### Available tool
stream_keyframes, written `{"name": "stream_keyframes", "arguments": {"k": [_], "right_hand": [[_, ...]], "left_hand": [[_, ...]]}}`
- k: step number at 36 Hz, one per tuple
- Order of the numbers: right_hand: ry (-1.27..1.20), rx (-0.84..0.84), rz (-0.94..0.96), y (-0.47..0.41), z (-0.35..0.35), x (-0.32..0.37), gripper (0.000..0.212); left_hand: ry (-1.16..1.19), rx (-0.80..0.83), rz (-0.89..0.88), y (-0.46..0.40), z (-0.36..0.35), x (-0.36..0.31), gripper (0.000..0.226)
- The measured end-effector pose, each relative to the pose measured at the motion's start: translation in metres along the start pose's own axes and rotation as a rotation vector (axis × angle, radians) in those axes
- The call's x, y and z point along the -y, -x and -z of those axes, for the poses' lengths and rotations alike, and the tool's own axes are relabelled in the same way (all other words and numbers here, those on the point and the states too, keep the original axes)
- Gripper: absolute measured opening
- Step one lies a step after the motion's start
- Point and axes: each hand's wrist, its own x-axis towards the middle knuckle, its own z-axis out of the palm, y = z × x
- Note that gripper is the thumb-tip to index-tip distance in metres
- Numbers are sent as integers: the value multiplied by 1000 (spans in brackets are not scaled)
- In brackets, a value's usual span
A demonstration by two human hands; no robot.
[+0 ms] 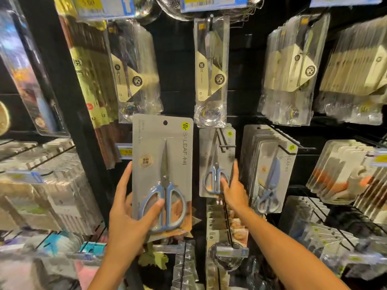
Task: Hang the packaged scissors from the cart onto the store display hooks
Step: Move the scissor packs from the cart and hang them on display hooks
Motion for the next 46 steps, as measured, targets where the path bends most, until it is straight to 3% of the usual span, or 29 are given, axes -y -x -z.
{"name": "stream_keyframes", "arguments": {"k": [5, 12, 18, 21, 27, 31, 36, 41, 46], "right_hand": [[-56, 20, -7, -9, -2, 2, 77], [-336, -127, 69, 44, -10, 4, 70], [-600, 78, 127, 93, 6, 43, 40], [-679, 195, 226, 113, 26, 73, 43], [-705, 330, 371, 139, 63, 108, 61], [-686, 289, 353, 148, 71, 104, 66], [-621, 244, 315, 164, 75, 86, 67], [-588, 199, 248, 172, 81, 68, 67], [-562, 156, 219, 175, 89, 56, 66]], "left_hand": [[-7, -17, -20, -1, 1, 0, 97], [31, -24, -16, 1, 6, -1, 97], [55, 4, -10, 3, 6, 0, 97], [49, 28, -19, 7, 5, 0, 96], [77, 77, -23, 19, -3, 6, 96], [53, 136, -3, 27, -3, 11, 100], [13, 328, 54, 28, 0, 21, 114], [11, 489, 110, 22, -3, 29, 106], [-30, 534, 108, 21, -16, 35, 106]]}}
